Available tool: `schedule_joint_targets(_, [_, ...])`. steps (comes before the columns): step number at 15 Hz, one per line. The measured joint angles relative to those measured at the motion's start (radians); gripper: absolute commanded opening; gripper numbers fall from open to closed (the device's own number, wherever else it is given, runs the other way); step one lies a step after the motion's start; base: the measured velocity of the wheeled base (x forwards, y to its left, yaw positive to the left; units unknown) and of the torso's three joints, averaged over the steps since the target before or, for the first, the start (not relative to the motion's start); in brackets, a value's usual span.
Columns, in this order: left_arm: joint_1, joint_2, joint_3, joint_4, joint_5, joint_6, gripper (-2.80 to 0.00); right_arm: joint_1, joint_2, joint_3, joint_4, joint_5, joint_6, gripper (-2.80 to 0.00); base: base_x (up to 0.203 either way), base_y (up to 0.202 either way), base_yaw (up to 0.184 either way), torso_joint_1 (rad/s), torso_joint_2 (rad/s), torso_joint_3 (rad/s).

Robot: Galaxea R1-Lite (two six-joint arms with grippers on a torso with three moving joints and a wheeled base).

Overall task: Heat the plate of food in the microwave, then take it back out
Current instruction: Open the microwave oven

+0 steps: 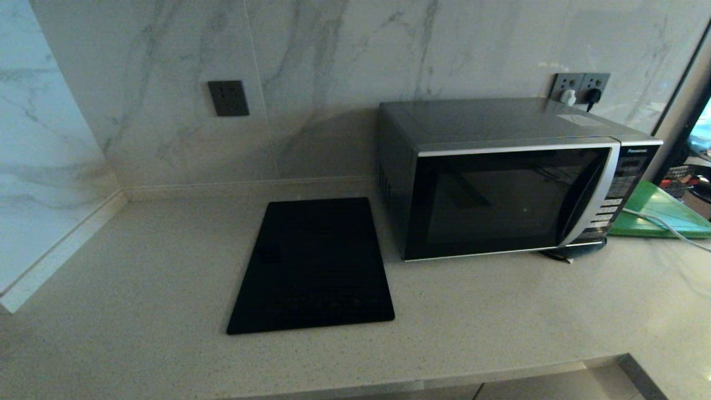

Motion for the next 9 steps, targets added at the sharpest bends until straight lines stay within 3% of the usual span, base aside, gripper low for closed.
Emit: schedule_joint_targets(9, [0.000, 0.000, 0.000, 0.000, 0.000, 0.000, -2.80, 0.000, 0.000, 0.000, 0.000, 0.000, 0.000, -2.80, 0.000, 0.000, 0.000, 0.000, 0.00, 0.000])
